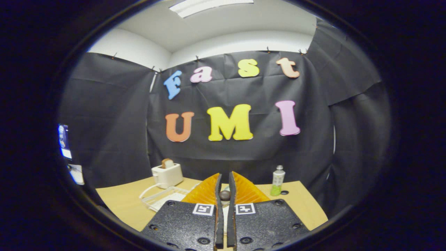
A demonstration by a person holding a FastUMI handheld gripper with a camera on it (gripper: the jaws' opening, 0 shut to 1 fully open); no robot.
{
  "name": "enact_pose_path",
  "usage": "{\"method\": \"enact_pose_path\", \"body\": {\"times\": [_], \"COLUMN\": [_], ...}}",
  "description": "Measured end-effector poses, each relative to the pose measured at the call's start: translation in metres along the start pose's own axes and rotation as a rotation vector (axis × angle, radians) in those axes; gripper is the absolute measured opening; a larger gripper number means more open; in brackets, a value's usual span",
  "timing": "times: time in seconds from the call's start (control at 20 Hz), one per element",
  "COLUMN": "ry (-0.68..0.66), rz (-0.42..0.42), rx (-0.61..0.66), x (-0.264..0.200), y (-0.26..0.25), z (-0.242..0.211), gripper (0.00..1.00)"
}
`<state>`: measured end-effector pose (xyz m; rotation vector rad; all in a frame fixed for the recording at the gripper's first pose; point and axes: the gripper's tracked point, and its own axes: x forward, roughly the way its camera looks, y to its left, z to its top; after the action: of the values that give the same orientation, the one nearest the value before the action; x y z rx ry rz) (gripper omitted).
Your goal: Take the plate from the dish rack, then take the spoon from the basket and place it into the plate.
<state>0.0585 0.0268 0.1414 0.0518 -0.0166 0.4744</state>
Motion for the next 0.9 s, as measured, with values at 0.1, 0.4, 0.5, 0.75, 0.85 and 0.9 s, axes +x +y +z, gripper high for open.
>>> {"method": "enact_pose_path", "body": {"times": [0.1, 0.4, 0.5, 0.75, 0.85, 0.9], "ry": [0.03, 0.211, 0.27, 0.366, 0.388, 0.393], "rz": [0.115, 0.389, 0.427, 0.499, 0.514, 0.523], "rx": [0.014, 0.076, 0.088, 0.073, 0.074, 0.078], "x": [-0.009, -0.016, -0.011, -0.001, 0.003, 0.004], "y": [0.036, 0.098, 0.101, 0.096, 0.095, 0.095], "z": [-0.008, -0.084, -0.122, -0.179, -0.191, -0.196], "gripper": [0.09, 0.09, 0.09, 0.09, 0.09, 0.09]}}
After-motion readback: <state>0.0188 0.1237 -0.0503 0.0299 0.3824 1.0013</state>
